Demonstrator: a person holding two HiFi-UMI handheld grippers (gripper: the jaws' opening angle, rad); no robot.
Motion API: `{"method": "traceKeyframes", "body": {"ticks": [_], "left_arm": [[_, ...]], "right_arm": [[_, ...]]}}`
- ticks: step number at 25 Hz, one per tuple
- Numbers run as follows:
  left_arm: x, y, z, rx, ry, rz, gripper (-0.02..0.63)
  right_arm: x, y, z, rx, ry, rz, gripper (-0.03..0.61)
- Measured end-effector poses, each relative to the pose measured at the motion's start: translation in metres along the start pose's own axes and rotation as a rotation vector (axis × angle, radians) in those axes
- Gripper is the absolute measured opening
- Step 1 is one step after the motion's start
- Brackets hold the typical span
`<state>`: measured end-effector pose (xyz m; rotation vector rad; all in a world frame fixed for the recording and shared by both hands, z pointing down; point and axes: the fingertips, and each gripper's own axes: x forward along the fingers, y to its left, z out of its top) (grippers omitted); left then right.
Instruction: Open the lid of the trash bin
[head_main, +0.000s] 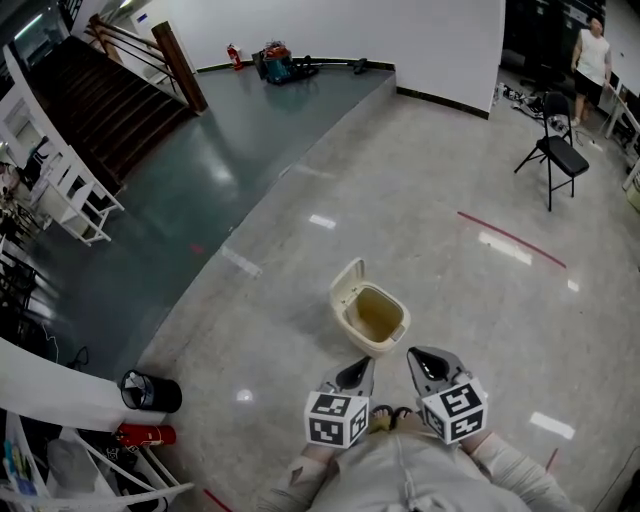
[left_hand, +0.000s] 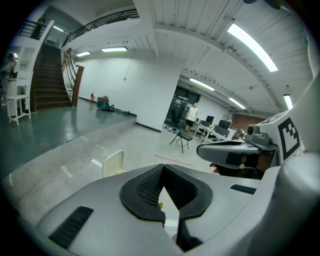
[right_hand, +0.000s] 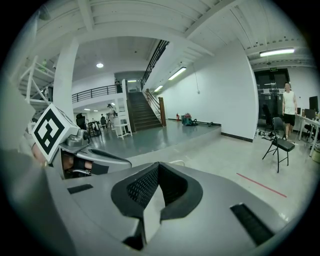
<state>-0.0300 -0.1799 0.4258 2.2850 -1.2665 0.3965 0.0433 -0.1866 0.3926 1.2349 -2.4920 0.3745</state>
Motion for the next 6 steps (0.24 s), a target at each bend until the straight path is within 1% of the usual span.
{"method": "traceKeyframes", "body": {"ticks": [6], "left_arm": [[0.0008, 0.0006, 0.0035, 0.014, 0.0, -0.008, 0.005]], "right_arm": [[0.0004, 0.0033, 0.0022, -0.006, -0.004, 0.003, -0.002]]}}
